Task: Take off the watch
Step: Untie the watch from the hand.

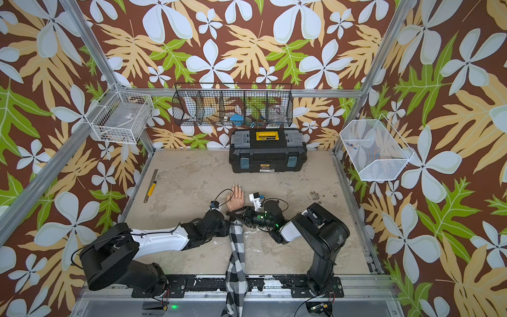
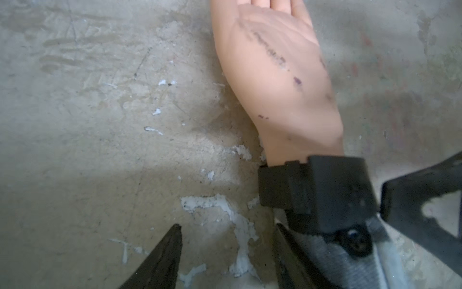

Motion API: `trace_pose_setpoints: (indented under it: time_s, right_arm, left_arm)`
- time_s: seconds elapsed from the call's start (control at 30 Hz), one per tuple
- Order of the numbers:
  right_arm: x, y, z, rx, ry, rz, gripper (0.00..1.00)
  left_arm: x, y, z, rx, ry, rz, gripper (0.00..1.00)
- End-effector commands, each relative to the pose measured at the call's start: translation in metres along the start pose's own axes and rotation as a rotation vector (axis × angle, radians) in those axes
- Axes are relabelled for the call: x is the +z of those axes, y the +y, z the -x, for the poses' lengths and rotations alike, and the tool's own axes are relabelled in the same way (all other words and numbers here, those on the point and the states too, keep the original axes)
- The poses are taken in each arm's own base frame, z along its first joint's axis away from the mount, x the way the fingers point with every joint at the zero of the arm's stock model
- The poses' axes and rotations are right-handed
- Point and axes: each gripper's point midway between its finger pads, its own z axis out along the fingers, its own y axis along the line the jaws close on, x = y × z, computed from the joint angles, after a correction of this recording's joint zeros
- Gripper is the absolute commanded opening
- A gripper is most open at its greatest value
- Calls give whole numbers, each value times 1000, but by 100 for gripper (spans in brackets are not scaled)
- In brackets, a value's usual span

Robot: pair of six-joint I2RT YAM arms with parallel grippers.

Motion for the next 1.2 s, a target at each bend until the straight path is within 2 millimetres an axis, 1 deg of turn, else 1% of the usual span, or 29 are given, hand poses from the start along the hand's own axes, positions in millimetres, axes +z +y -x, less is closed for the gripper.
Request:
trace_pose_setpoints:
  time_s: [0.0,0.13,0.2,0.27,0.43,0.53,0.73,0.83,1.0,1.17]
  right_arm:
    - [3,14,1,-22,8,45,51]
    - [7,18,-1,-28,19,53,51]
    - [4,22,2,-37,7,57,51]
    - [-2,20,7,-50,-10,34,51]
    - [-21,-1,13,-78,-46,-85,52]
    - [-24,-13,10,-81,-36,-126,53]
    - [-21,-24,6,-52,-28,-127,54]
    - [-17,-26,5,-38,-14,-111,54]
    - [-11,-22,3,-34,-3,-87,54]
    - [-6,-13,2,-50,4,-72,53]
  left_arm:
    - [0,-6,4,4,-14,-22,60]
    - [-1,-5,3,1,-15,-20,60]
    - [-2,-5,4,0,-17,-22,60]
    - [-2,-4,4,-2,-18,-23,60]
    - [-4,-3,4,2,-22,-21,60]
    - [-5,-3,3,5,-23,-23,60]
    - [-5,-1,1,0,-22,-25,60]
    - [-6,-3,2,-2,-23,-32,60]
    - [-5,-4,1,2,-17,-33,60]
    - [-4,-5,1,4,-18,-34,60]
